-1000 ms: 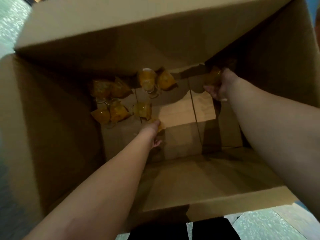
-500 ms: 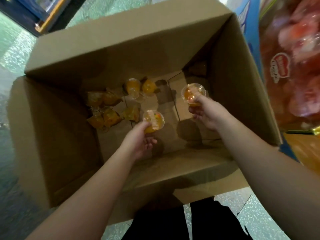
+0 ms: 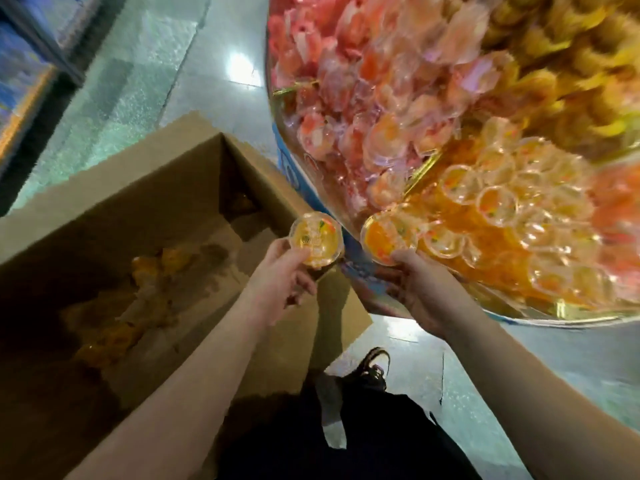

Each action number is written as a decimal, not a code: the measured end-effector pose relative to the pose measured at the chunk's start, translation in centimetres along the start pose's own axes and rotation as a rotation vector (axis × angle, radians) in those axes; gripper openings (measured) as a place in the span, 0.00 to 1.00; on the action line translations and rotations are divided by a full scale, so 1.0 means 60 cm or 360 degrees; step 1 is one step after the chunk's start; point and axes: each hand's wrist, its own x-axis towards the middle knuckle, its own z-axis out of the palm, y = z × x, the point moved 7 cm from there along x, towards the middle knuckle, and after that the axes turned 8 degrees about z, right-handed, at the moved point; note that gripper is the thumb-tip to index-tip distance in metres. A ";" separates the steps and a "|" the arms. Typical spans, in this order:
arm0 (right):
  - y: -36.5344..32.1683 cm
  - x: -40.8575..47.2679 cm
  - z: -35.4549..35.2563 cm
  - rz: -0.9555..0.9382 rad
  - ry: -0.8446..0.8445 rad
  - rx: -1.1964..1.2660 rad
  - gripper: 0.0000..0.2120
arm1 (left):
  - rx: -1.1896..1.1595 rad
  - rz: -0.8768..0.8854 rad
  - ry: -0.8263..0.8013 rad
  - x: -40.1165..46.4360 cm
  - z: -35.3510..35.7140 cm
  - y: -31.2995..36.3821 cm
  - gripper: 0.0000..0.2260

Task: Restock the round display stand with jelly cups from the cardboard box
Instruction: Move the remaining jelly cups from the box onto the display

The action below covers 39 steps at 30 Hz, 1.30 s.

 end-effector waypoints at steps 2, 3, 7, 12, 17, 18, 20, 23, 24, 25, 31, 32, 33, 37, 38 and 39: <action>-0.001 -0.027 -0.059 -0.0042 0.0077 0.0163 0.05 | 0.0104 0.0025 -0.0045 0.007 0.060 0.007 0.12; 0.003 -0.036 -0.086 -0.0056 0.0115 0.0235 0.02 | 0.0139 0.0020 -0.0082 0.010 0.092 0.007 0.11; 0.029 -0.045 -0.178 -0.0096 0.0243 0.0458 0.06 | 0.0235 -0.0016 -0.0249 0.028 0.203 -0.011 0.08; 0.037 -0.029 -0.232 -0.0171 0.0269 0.0726 0.05 | 0.0351 -0.0097 -0.0361 0.048 0.300 -0.026 0.15; 0.032 -0.003 -0.245 -0.0201 0.0323 0.0930 0.12 | 0.0431 -0.0124 -0.0352 0.082 0.351 -0.037 0.17; 0.029 0.001 -0.243 -0.0200 0.0318 0.0956 0.12 | 0.0451 -0.0131 -0.0335 0.089 0.356 -0.040 0.18; 0.021 0.008 -0.239 -0.0203 0.0309 0.0979 0.10 | 0.0451 -0.0134 -0.0314 0.100 0.363 -0.041 0.19; 0.012 0.023 -0.239 -0.0225 0.0309 0.1006 0.10 | 0.0425 -0.0128 -0.0295 0.116 0.369 -0.043 0.20; 0.009 0.028 -0.239 -0.0231 0.0310 0.1009 0.11 | 0.0423 -0.0130 -0.0298 0.119 0.370 -0.044 0.20; 0.008 0.032 -0.240 -0.0231 0.0314 0.1015 0.13 | 0.0417 -0.0131 -0.0302 0.121 0.371 -0.044 0.19; 0.010 0.052 -0.244 -0.0188 0.0387 0.1043 0.18 | 0.0409 -0.0123 -0.0322 0.132 0.378 -0.043 0.16; 0.011 0.054 -0.245 -0.0186 0.0392 0.1049 0.18 | 0.0403 -0.0123 -0.0322 0.133 0.379 -0.044 0.16; 0.012 0.055 -0.245 -0.0187 0.0396 0.1052 0.18 | 0.0398 -0.0122 -0.0319 0.135 0.378 -0.045 0.16; 0.013 0.059 -0.250 -0.0192 0.0417 0.1036 0.20 | 0.0408 -0.0100 -0.0315 0.141 0.379 -0.044 0.18; 0.013 0.060 -0.252 -0.0197 0.0420 0.1028 0.20 | 0.0407 -0.0097 -0.0312 0.142 0.378 -0.044 0.18; 0.014 0.061 -0.253 -0.0205 0.0422 0.1016 0.20 | 0.0404 -0.0093 -0.0306 0.143 0.378 -0.044 0.17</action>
